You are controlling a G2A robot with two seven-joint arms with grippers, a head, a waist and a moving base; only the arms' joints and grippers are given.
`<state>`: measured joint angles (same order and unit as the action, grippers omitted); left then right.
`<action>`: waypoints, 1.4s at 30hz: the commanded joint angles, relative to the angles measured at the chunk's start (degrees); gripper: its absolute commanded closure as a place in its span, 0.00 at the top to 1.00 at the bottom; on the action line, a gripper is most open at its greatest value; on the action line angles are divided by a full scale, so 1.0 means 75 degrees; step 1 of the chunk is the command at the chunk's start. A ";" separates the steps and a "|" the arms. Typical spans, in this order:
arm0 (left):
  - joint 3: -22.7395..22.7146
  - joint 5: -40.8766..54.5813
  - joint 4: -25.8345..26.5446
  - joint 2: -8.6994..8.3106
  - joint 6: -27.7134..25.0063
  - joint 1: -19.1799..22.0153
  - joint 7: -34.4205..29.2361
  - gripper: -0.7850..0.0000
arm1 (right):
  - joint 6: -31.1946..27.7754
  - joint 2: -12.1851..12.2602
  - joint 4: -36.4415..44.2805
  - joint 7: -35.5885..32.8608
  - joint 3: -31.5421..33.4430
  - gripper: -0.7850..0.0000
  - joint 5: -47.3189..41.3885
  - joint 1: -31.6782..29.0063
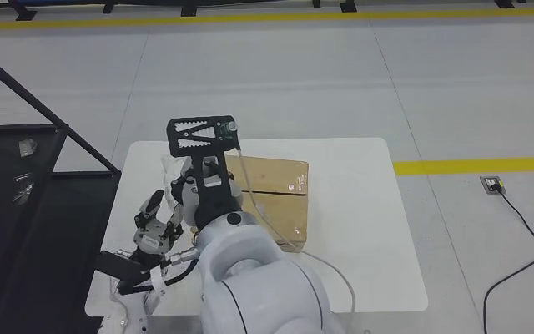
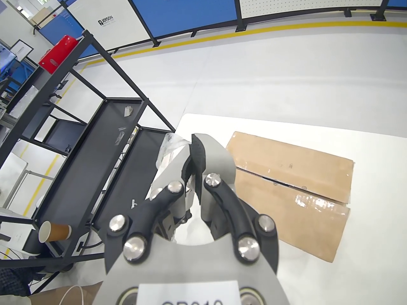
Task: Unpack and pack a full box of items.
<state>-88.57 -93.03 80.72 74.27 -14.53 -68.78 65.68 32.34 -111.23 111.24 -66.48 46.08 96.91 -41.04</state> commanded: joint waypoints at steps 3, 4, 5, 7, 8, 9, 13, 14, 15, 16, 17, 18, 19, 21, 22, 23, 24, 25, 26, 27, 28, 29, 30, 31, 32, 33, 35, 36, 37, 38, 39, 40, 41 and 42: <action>-0.0180 0.0091 0.0087 -0.0055 -0.0119 -0.0084 0.0013 0.50 | 0.0065 -0.0006 -0.0095 -0.0135 0.0069 0.00 0.0117 0.0029; -0.0211 0.0110 0.0117 -0.0067 -0.0152 -0.0104 0.0000 0.50 | 0.0080 -0.0006 -0.0126 -0.0169 0.0101 0.00 0.0164 0.0037; -0.0240 0.0121 0.0145 -0.0078 -0.0179 -0.0122 -0.0012 0.50 | 0.0088 -0.0007 -0.0154 -0.0212 0.0127 0.00 0.0203 0.0043; -0.0292 0.0112 0.0193 -0.0103 -0.0240 -0.0154 -0.0049 0.50 | 0.0093 -0.0008 -0.0193 -0.0341 0.0195 0.00 0.0227 0.0048; -0.0313 0.0109 0.0218 -0.0116 -0.0279 -0.0169 -0.0056 0.50 | 0.0093 -0.0007 -0.0197 -0.0374 0.0233 0.00 0.0256 0.0054; -0.0336 0.0098 0.0241 -0.0129 -0.0318 -0.0183 -0.0060 0.49 | 0.0109 -0.0005 -0.0216 -0.0419 0.0279 0.00 0.0292 0.0047; -0.0424 0.0134 0.0355 -0.0173 -0.0436 -0.0258 -0.0060 0.47 | 0.0080 0.0005 -0.0263 -0.0648 0.0469 0.00 0.0437 0.0015; -0.0448 0.0153 0.0380 -0.0183 -0.0468 -0.0284 -0.0057 0.47 | 0.0054 0.0008 -0.0250 -0.0674 0.0517 0.00 0.0422 -0.0009; -0.0475 0.0159 0.0412 -0.0195 -0.0483 -0.0301 -0.0059 0.45 | 0.0028 0.0014 -0.0251 -0.0700 0.0573 0.00 0.0423 -0.0040; -0.0499 0.0163 0.0434 -0.0205 -0.0494 -0.0320 -0.0056 0.45 | -0.0007 0.0020 -0.0253 -0.0735 0.0621 0.00 0.0424 -0.0067; -0.0518 0.0172 0.0449 -0.0214 -0.0501 -0.0336 -0.0067 0.44 | -0.0026 0.0025 -0.0228 -0.0754 0.0658 0.00 0.0415 -0.0085; -0.0534 0.0206 0.0453 -0.0221 -0.0505 -0.0345 -0.0093 0.42 | -0.0056 0.0031 -0.0233 -0.0784 0.0697 0.00 0.0402 -0.0113; -0.0548 0.0224 0.0450 -0.0229 -0.0509 -0.0342 -0.0118 0.40 | -0.0079 0.0037 -0.0216 -0.0807 0.0728 0.00 0.0401 -0.0126; -0.0569 0.0287 0.0388 -0.0241 -0.0513 -0.0314 -0.0212 0.31 | -0.0119 0.0046 -0.0195 -0.0848 0.0766 0.00 0.0381 -0.0156; -0.0568 0.0322 0.0366 -0.0246 -0.0531 -0.0293 -0.0247 0.28 | -0.0140 0.0050 -0.0184 -0.0868 0.0774 0.00 0.0376 -0.0164; -0.0565 0.0345 0.0349 -0.0251 -0.0547 -0.0272 -0.0264 0.27 | -0.0154 0.0053 -0.0172 -0.0882 0.0778 0.00 0.0374 -0.0173; -0.0561 0.0344 0.0325 -0.0257 -0.0546 -0.0254 -0.0286 0.26 | -0.0165 0.0056 -0.0165 -0.0893 0.0786 0.00 0.0365 -0.0185; -0.0552 0.0369 0.0306 -0.0261 -0.0551 -0.0236 -0.0308 0.24 | -0.0179 0.0059 -0.0157 -0.0907 0.0784 0.00 0.0366 -0.0191; -0.0540 0.0378 0.0292 -0.0266 -0.0556 -0.0220 -0.0327 0.24 | -0.0189 0.0061 -0.0137 -0.0917 0.0782 0.00 0.0372 -0.0196; -0.0530 0.0402 0.0271 -0.0269 -0.0560 -0.0210 -0.0359 0.24 | -0.0193 0.0064 -0.0118 -0.0922 0.0776 0.00 0.0378 -0.0205; -0.0512 0.0415 0.0262 -0.0273 -0.0579 -0.0202 -0.0380 0.24 | -0.0194 0.0066 -0.0097 -0.0922 0.0766 0.00 0.0385 -0.0213; -0.0490 0.0434 0.0258 -0.0276 -0.0612 -0.0199 -0.0390 0.24 | -0.0195 0.0068 -0.0082 -0.0923 0.0757 0.00 0.0391 -0.0221; -0.0466 0.0448 0.0264 -0.0279 -0.0628 -0.0205 -0.0395 0.24 | -0.0192 0.0070 -0.0065 -0.0920 0.0746 0.00 0.0396 -0.0225; -0.0442 0.0425 0.0288 -0.0283 -0.0628 -0.0222 -0.0387 0.25 | -0.0190 0.0070 -0.0047 -0.0918 0.0735 0.00 0.0400 -0.0226; -0.0411 0.0426 0.0307 -0.0286 -0.0657 -0.0246 -0.0384 0.29 | -0.0183 0.0071 -0.0024 -0.0911 0.0719 0.00 0.0404 -0.0220; -0.0379 0.0441 0.0327 -0.0289 -0.0708 -0.0270 -0.0407 0.40 | -0.0179 0.0070 -0.0005 -0.0907 0.0704 0.00 0.0408 -0.0215; -0.0313 0.0416 0.0400 -0.0298 -0.0776 -0.0322 -0.0419 1.00 | -0.0169 0.0066 0.0039 -0.0897 0.0669 0.00 0.0415 -0.0193; -0.0265 0.0417 0.0438 -0.0299 -0.0826 -0.0355 -0.0421 1.00 | -0.0157 0.0063 0.0059 -0.0885 0.0648 0.00 0.0436 -0.0182; -0.0210 0.0432 0.0484 -0.0300 -0.0885 -0.0389 -0.0425 1.00 | -0.0140 0.0058 0.0090 -0.0868 0.0629 0.00 0.0459 -0.0164; -0.0150 0.0435 0.0541 -0.0300 -0.0935 -0.0423 -0.0429 1.00 | -0.0135 0.0053 0.0112 -0.0863 0.0610 0.00 0.0472 -0.0149; -0.0067 0.0466 0.0602 -0.0297 -0.1015 -0.0468 -0.0418 1.00 | -0.0130 0.0048 0.0151 -0.0858 0.0589 0.00 0.0481 -0.0128; -0.0041 0.0482 0.0621 -0.0295 -0.1044 -0.0482 -0.0418 1.00 | -0.0113 0.0040 0.0204 -0.0841 0.0563 0.00 0.0477 -0.0102; -0.0041 0.0482 0.0621 -0.0295 -0.1044 -0.0482 -0.0418 1.00 | -0.0106 0.0032 0.0251 -0.0832 0.0534 0.00 0.0465 -0.0076; -0.0041 0.0482 0.0621 -0.0295 -0.1044 -0.0482 -0.0418 1.00 | -0.0102 0.0024 0.0291 -0.0830 0.0498 0.00 0.0458 -0.0046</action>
<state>-88.83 -89.40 85.43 72.06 -22.41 -72.42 62.55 31.54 -110.98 113.10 -72.73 50.09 100.45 -41.63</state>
